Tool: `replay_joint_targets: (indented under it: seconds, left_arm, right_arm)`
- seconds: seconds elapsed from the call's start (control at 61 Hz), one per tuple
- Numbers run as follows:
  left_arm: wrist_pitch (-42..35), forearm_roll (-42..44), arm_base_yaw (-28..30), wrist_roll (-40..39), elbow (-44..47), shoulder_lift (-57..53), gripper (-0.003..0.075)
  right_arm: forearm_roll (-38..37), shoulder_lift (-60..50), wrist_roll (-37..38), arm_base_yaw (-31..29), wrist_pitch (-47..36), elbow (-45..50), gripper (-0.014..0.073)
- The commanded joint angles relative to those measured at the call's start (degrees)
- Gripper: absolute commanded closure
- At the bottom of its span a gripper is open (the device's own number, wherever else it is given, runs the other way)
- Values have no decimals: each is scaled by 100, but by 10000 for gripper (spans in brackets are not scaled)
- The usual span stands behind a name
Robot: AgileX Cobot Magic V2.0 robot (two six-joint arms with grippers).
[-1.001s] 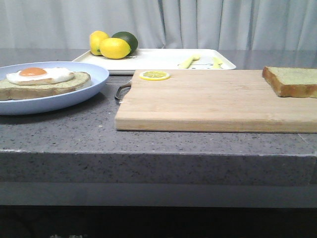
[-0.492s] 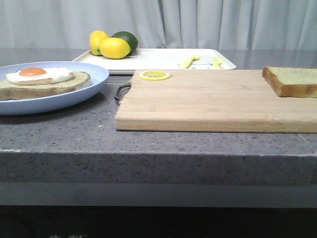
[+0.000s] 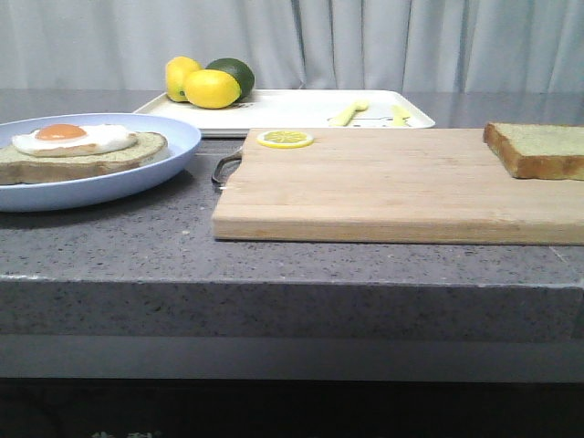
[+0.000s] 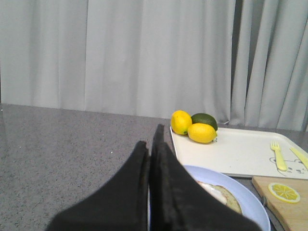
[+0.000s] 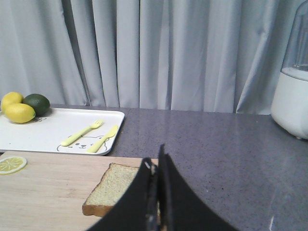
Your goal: Place bread and move sandwich to tray
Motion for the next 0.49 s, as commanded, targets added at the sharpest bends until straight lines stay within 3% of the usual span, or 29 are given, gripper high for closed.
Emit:
replay_joint_targets:
  seconds: [0.0, 0.23, 0.476]
  left_arm:
    - [36, 14, 10, 14, -631, 571, 738]
    - [560, 175, 10, 23, -1132, 1644, 738]
    - [619, 175, 10, 23, -1132, 2316, 738]
  right_arm:
    - [-92, 543, -29, -30, 52, -563, 662]
    - [-92, 1712, -29, -30, 1035, -1225, 662]
    - [-92, 2583, -29, -30, 1075, -1216, 662]
